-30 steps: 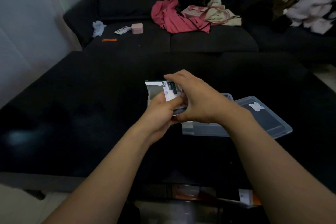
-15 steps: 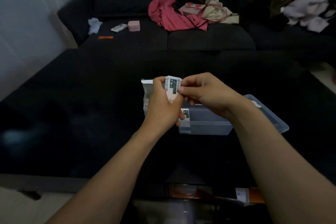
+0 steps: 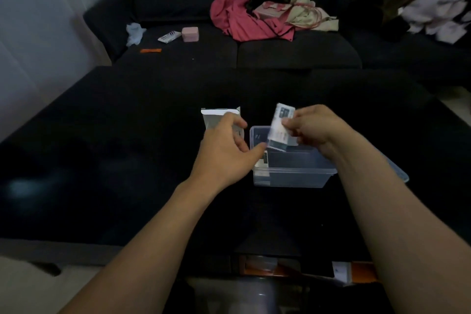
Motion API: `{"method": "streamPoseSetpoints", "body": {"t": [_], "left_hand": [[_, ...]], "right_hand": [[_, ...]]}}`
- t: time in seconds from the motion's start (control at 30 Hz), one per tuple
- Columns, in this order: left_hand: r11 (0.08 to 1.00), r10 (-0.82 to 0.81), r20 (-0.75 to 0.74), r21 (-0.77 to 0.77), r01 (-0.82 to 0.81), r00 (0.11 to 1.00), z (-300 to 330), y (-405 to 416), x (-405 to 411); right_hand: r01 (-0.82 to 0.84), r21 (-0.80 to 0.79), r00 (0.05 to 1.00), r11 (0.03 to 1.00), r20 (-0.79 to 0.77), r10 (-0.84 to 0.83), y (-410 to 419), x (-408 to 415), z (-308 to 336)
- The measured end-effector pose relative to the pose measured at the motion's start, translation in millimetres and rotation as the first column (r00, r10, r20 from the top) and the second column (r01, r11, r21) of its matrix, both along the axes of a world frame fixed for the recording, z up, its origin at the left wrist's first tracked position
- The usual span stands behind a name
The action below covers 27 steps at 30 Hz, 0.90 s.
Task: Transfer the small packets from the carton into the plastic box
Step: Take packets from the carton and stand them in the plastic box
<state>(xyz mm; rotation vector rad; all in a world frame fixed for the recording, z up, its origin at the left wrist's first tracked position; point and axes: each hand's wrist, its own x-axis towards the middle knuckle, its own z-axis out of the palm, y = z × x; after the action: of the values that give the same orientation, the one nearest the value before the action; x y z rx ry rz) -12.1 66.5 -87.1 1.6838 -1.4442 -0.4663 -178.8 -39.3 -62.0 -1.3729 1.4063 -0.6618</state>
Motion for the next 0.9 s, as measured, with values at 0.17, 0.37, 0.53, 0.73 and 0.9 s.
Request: {"method": "streamPoseSetpoints", "body": {"t": [0.17, 0.37, 0.53, 0.73, 0.9], "left_hand": [[0.979, -0.181, 0.162, 0.122, 0.162, 0.970, -5.7, 6.1, 11.5], [0.917, -0.373, 0.310, 0.266, 0.296, 0.875, -19.1, 5.0, 11.0], [0.914, -0.389, 0.326, 0.251, 0.318, 0.861, -20.8, 0.7, 10.5], [0.903, -0.410, 0.293, 0.268, 0.337, 0.864, -19.5, 3.2, 9.7], [0.933, -0.351, 0.290, 0.191, 0.305, 0.891, -3.8, 10.3, 17.5]], "right_hand": [[-0.033, 0.211, 0.967, 0.977, -0.240, 0.084, -5.1, 13.3, -34.9], [-0.111, 0.228, 0.874, 0.967, -0.440, 0.204, -3.6, 30.7, -47.0], [-0.237, 0.125, 0.664, 0.963, -0.703, 0.255, -0.8, 40.4, -45.3], [-0.251, 0.141, 0.677, 0.958, -0.682, 0.277, -4.5, 46.9, -42.0], [-0.302, 0.087, 0.643, 0.949, -0.717, 0.270, -4.3, 43.1, -33.0]]}}
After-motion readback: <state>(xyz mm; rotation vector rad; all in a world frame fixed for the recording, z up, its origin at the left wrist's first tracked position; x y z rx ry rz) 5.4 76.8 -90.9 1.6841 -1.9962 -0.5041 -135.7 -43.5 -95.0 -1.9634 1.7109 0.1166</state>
